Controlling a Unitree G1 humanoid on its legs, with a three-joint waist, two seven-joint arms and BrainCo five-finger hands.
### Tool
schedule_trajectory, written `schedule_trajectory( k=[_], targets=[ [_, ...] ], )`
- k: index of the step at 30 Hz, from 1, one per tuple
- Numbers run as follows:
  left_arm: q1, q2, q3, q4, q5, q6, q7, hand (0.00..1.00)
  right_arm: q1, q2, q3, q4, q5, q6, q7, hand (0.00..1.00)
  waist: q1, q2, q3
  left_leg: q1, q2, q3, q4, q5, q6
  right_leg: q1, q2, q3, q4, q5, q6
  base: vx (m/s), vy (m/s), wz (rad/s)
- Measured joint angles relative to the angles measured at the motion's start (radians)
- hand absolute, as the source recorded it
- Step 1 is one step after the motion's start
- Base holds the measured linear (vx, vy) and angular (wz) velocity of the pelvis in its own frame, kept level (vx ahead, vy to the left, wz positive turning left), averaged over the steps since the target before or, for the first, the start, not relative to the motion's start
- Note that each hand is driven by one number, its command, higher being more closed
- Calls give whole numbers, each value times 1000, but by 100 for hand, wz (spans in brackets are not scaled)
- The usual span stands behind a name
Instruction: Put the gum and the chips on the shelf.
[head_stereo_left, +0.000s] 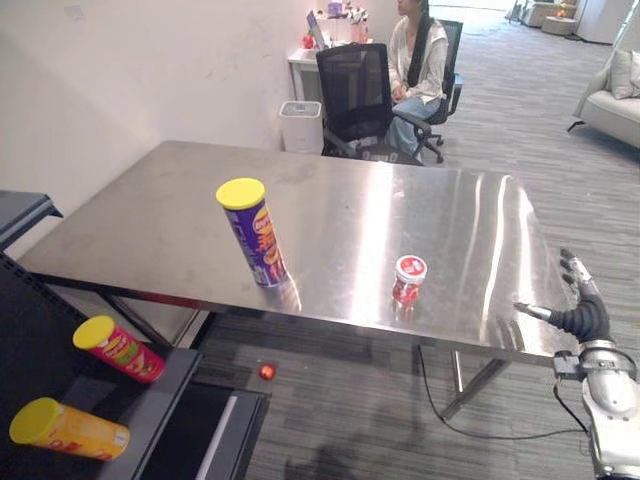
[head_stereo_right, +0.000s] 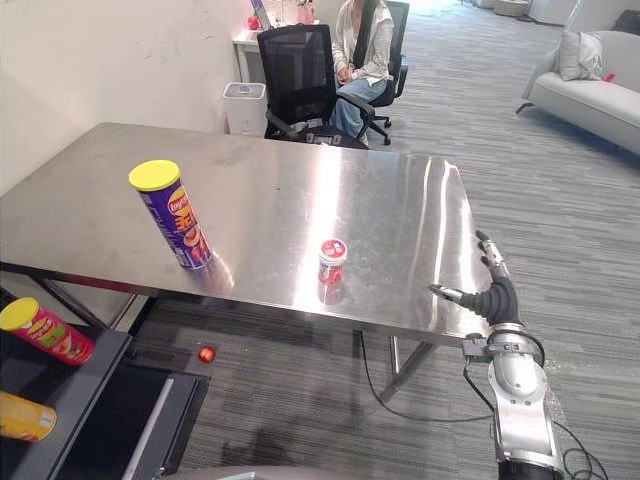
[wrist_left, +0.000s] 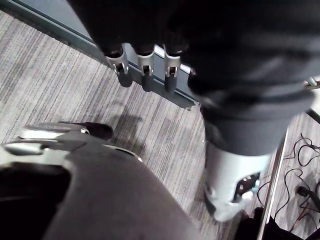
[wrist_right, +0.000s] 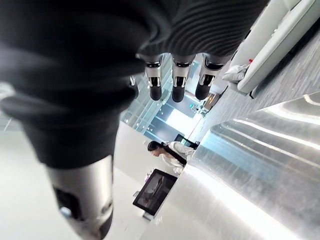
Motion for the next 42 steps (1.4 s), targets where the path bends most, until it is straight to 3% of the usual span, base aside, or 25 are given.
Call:
schedule_trajectory(
  k=[21, 42],
  targets=[
    [-7, 21, -36, 1, 0, -1, 1, 0, -188, -24, 320, 137, 3, -8, 43, 0, 5, -13, 53, -57, -16, -77, 35, 6, 4, -5, -8, -55, -3, -1, -3, -24, 0, 8],
    [-23, 20, -13, 0, 1, 0, 32, 0, -324, 56, 338, 281, 11, 5, -7, 0, 32, -30, 101, -62, -22, -109, -20, 44, 8, -16, -9, -82, -6, 0, -5, 3, 0, 4]
  ],
)
